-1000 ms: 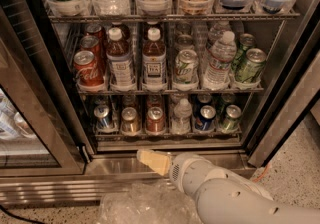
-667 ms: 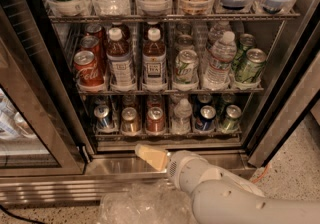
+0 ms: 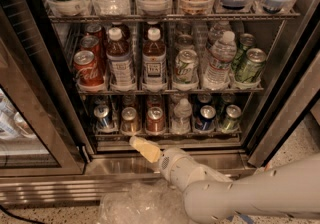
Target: Pick coke can from bottom shelf of fridge
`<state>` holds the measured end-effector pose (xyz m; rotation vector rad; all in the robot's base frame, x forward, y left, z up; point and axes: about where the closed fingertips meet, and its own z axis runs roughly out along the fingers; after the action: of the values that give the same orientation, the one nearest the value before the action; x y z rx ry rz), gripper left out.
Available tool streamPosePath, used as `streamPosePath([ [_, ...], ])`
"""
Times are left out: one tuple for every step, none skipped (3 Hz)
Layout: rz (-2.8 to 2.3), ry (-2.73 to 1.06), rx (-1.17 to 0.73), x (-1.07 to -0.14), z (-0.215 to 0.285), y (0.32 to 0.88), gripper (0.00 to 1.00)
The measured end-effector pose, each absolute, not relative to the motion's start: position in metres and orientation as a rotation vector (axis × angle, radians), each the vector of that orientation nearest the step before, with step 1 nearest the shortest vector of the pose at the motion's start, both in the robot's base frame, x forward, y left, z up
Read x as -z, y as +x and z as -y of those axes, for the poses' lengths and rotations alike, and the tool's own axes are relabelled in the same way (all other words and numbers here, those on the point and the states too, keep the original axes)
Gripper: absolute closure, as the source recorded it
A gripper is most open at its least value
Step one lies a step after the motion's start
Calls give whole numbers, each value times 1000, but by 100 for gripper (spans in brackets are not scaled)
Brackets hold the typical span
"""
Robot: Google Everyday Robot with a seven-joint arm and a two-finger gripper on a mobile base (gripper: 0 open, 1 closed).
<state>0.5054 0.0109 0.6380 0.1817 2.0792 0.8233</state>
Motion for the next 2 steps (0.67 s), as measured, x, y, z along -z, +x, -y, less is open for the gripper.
streamPosePath([
  [-1980, 198, -850, -620, -18, 524, 0],
  [-1879, 239, -817, -617, -24, 537, 0],
])
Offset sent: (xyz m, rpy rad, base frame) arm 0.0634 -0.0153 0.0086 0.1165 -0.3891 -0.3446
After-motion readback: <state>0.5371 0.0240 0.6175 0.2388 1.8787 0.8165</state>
